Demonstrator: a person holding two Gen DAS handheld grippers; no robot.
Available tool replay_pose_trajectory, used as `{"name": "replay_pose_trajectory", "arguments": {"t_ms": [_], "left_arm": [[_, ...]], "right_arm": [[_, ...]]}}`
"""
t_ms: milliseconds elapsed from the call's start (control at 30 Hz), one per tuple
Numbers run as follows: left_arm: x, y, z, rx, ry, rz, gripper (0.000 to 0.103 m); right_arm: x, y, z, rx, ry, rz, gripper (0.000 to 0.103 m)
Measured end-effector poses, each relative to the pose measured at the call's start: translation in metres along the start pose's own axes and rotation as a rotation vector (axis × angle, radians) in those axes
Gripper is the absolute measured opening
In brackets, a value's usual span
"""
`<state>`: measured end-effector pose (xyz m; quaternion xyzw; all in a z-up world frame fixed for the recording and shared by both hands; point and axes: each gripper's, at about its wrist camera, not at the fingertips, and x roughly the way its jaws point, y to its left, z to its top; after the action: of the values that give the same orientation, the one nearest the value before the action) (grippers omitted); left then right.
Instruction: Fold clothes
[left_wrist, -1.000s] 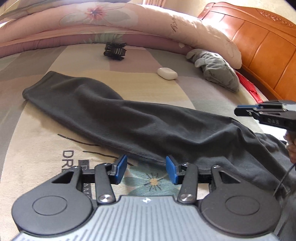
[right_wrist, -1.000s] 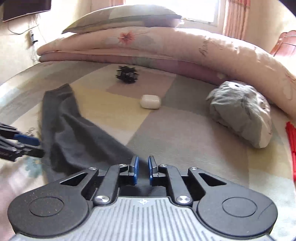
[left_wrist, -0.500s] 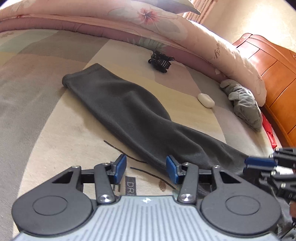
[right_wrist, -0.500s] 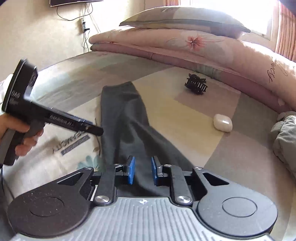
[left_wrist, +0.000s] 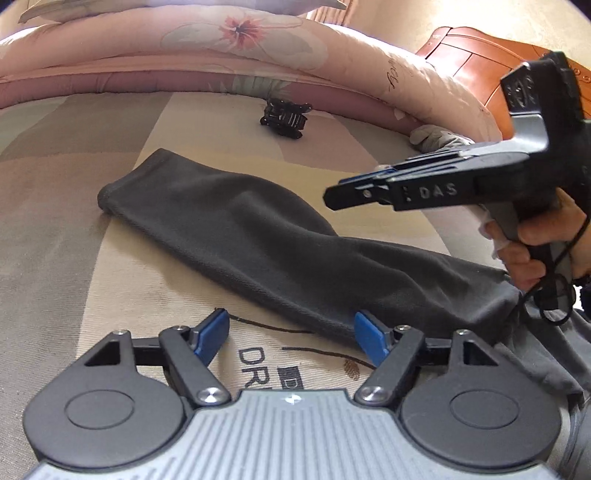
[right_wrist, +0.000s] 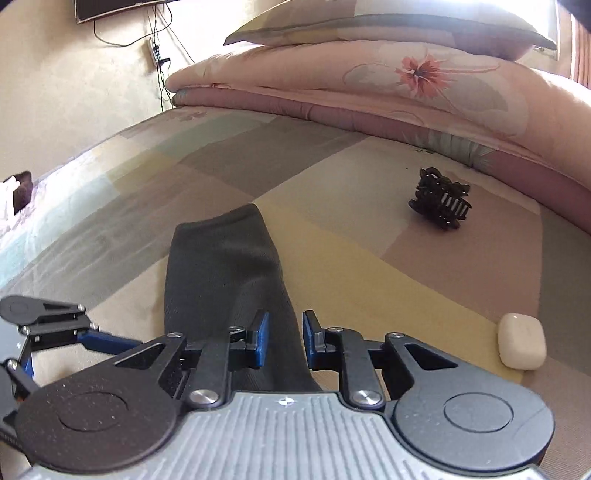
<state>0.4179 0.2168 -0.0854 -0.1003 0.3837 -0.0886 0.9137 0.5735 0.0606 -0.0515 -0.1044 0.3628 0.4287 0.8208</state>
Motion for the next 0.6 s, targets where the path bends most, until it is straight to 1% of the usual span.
{"name": "replay_pose_trajectory", "arguments": {"t_ms": [67, 133, 267, 367, 400, 433, 467, 533, 567, 600], "left_arm": [[-0.007, 0.007, 0.001, -0.013, -0.010, -0.004, 0.075], [-0.018, 0.016, 0.003, -0.025, -0.038, 0.012, 0.075], [-0.041, 0.038, 0.006, -0.079, -0.093, 0.009, 0.075], [-0.054, 0.052, 0.008, -0.108, -0.118, 0.046, 0.075], [-0.058, 0.056, 0.009, -0.117, -0.125, 0.057, 0.075], [-0.062, 0.061, 0.009, -0.128, -0.134, 0.059, 0.075], [-0.066, 0.064, 0.009, -0.142, -0.143, 0.055, 0.075], [-0.072, 0.070, 0.009, -0.165, -0.157, 0.041, 0.076], [-0.072, 0.070, 0.009, -0.163, -0.154, 0.042, 0.076], [-0.072, 0.070, 0.009, -0.161, -0.151, 0.044, 0.076]], "right_arm": [[0.013, 0.005, 0.010, 0.015, -0.005, 0.014, 0.024], [0.022, 0.017, 0.018, -0.001, -0.013, 0.030, 0.025], [0.039, 0.050, 0.030, -0.086, -0.017, 0.065, 0.025], [0.054, 0.073, 0.036, -0.129, -0.007, 0.106, 0.025], [0.060, 0.081, 0.038, -0.145, -0.002, 0.115, 0.027], [0.066, 0.089, 0.039, -0.161, 0.004, 0.122, 0.031], [0.072, 0.096, 0.039, -0.177, 0.009, 0.123, 0.033], [0.084, 0.108, 0.038, -0.194, 0.013, 0.101, 0.035], [0.090, 0.113, 0.038, -0.208, 0.017, 0.057, 0.035], [0.096, 0.118, 0.039, -0.229, 0.024, -0.008, 0.034]]}}
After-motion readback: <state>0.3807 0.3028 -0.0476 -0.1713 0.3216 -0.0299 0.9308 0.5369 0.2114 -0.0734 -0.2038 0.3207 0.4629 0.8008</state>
